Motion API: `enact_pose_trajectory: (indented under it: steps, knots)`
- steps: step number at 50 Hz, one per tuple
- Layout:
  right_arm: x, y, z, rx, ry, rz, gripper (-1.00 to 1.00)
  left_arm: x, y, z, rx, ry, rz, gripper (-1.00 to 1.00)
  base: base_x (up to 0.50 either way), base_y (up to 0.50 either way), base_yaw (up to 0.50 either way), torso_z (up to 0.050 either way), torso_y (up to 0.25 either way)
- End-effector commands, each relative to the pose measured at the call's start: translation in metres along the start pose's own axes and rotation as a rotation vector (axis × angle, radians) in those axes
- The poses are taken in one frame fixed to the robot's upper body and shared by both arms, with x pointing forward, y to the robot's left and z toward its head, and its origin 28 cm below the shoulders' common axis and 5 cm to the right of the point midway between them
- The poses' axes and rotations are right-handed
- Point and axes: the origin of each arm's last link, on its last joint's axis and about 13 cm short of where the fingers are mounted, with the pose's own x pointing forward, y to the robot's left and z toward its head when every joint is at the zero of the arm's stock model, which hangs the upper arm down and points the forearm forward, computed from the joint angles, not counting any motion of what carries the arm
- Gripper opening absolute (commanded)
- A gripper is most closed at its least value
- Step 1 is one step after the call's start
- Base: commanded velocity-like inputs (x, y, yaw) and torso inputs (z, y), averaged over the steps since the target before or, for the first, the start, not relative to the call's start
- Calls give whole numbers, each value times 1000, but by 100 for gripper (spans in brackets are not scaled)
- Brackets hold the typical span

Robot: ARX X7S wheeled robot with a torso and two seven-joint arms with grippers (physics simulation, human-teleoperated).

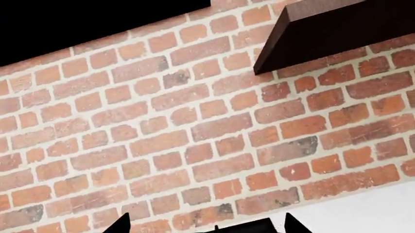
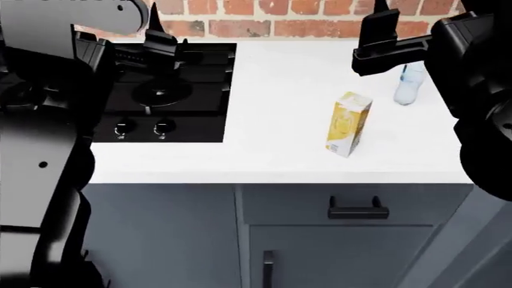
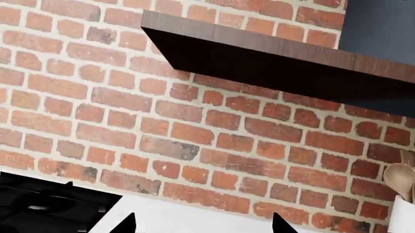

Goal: Move the drinks to the dining counter.

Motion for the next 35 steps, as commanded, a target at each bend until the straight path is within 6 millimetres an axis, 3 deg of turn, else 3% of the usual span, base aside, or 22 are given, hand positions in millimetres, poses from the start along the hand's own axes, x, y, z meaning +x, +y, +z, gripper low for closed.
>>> enact_pose_trajectory:
  steps: [1,6,22,29,35]
  knots:
    - [5,-3,11,-39,14,51,100,7,6,6,32,0,4,100,0,-500,0,0,0]
    - [1,-2,10,-72,1,57,100,6,5,4,54,-7,0,100,107,-495,0,0,0]
    - [-2,-3,10,-53,13,50,100,-1,12,2,38,-9,14,100,475,-325,0,0,0]
    - [-2,-4,8,-73,54,9,100,-5,14,4,29,-15,18,100,0,-178,0,0,0]
    - [4,-3,5,-51,193,8,100,-8,16,-1,-30,27,-15,100,0,0,0,0,0]
